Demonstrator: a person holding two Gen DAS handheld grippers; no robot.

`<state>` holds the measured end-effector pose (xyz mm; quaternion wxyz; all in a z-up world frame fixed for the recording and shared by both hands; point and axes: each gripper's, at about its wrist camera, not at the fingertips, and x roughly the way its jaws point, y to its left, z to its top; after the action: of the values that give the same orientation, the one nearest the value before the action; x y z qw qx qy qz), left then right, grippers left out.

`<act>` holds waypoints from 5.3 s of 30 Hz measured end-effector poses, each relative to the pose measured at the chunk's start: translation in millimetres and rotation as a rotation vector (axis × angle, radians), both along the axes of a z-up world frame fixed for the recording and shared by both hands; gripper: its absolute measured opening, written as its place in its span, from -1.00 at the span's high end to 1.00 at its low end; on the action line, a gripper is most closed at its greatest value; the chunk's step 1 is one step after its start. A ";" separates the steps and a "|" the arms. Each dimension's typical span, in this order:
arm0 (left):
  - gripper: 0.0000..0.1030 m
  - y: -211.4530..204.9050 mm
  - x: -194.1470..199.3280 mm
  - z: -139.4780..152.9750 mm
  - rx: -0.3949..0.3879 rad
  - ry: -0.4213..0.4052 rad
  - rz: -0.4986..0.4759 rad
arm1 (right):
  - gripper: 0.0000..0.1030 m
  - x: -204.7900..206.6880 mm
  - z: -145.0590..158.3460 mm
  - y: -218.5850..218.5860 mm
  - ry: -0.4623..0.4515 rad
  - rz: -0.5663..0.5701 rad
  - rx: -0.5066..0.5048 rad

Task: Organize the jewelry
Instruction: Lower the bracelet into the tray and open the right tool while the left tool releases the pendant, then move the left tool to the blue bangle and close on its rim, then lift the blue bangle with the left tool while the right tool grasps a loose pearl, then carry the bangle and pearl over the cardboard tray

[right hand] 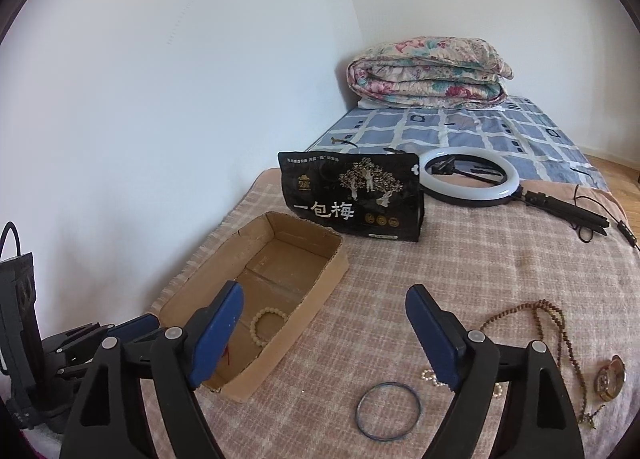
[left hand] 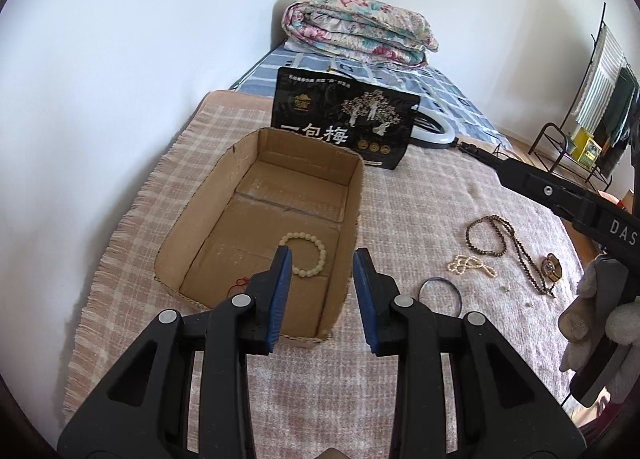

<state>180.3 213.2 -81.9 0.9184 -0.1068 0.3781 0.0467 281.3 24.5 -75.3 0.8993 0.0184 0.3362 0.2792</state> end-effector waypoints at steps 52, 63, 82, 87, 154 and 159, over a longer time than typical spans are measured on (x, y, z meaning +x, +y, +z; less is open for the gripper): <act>-0.48 -155.5 51.0 -115.5 -0.011 0.152 -0.192 | -0.99 -45.8 -79.0 -256.0 0.076 -0.278 -0.114; -0.49 -167.2 69.4 -135.9 0.014 0.140 -0.167 | -0.99 -46.1 -91.1 -249.0 0.101 -0.247 -0.135; -0.57 -167.4 81.4 -148.2 0.070 0.145 -0.143 | -0.93 -34.2 -125.6 -224.5 0.195 -0.148 -0.194; -0.57 -166.7 81.3 -148.8 0.070 0.141 -0.143 | -0.58 -28.0 -139.0 -213.3 0.231 -0.113 -0.241; -0.41 -145.8 38.9 -84.2 0.038 0.045 -0.149 | 0.84 -38.3 -85.7 -183.1 0.129 -0.046 -0.219; -0.41 -132.5 26.5 -66.1 0.031 0.023 -0.136 | 0.84 -44.6 -67.7 -169.7 0.099 -0.033 -0.208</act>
<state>206.8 80.7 -148.0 0.9165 -0.0661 0.3945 -0.0088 236.7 -145.3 -143.0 0.8832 -0.0558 0.4068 0.2267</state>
